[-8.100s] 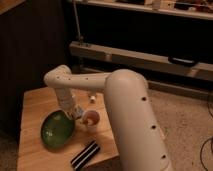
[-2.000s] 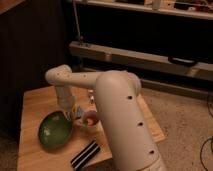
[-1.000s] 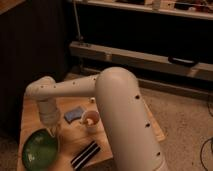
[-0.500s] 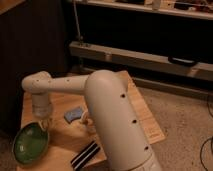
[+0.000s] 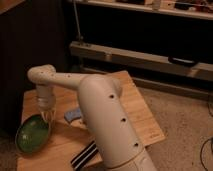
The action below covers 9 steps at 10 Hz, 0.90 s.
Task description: Drag the ceramic bowl in a circle
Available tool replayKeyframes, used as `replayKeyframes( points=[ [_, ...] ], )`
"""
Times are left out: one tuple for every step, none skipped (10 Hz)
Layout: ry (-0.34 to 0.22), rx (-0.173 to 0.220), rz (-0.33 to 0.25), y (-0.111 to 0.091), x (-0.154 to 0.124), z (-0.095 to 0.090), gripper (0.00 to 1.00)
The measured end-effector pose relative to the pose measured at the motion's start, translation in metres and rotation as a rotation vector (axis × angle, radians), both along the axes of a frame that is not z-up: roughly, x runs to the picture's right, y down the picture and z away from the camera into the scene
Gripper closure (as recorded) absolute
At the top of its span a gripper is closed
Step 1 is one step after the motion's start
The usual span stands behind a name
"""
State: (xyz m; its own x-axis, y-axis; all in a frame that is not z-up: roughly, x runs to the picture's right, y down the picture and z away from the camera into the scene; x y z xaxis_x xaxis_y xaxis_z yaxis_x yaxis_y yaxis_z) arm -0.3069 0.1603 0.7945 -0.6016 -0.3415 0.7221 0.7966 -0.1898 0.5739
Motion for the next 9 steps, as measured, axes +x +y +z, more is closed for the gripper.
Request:
replayKeyframes(
  points=[
    [0.024,-0.005,0.003,-0.001,0.012,0.008,0.86],
    [0.044,-0.008,0.007,-0.003,0.023,0.013,0.86],
    [0.068,-0.009,0.013,-0.004,0.037,0.018,0.86],
    [0.086,-0.007,0.016,-0.006,0.05,0.021,0.86],
    [0.099,-0.007,0.017,-0.006,0.06,0.022,0.86],
    [0.11,-0.009,0.019,-0.006,0.073,0.021,0.86],
    [0.102,-0.021,0.014,-0.004,0.083,0.02,0.86],
    [0.073,-0.053,0.011,0.001,0.09,0.018,0.86],
    [0.025,-0.098,0.01,0.009,0.097,0.014,0.86]
  ],
)
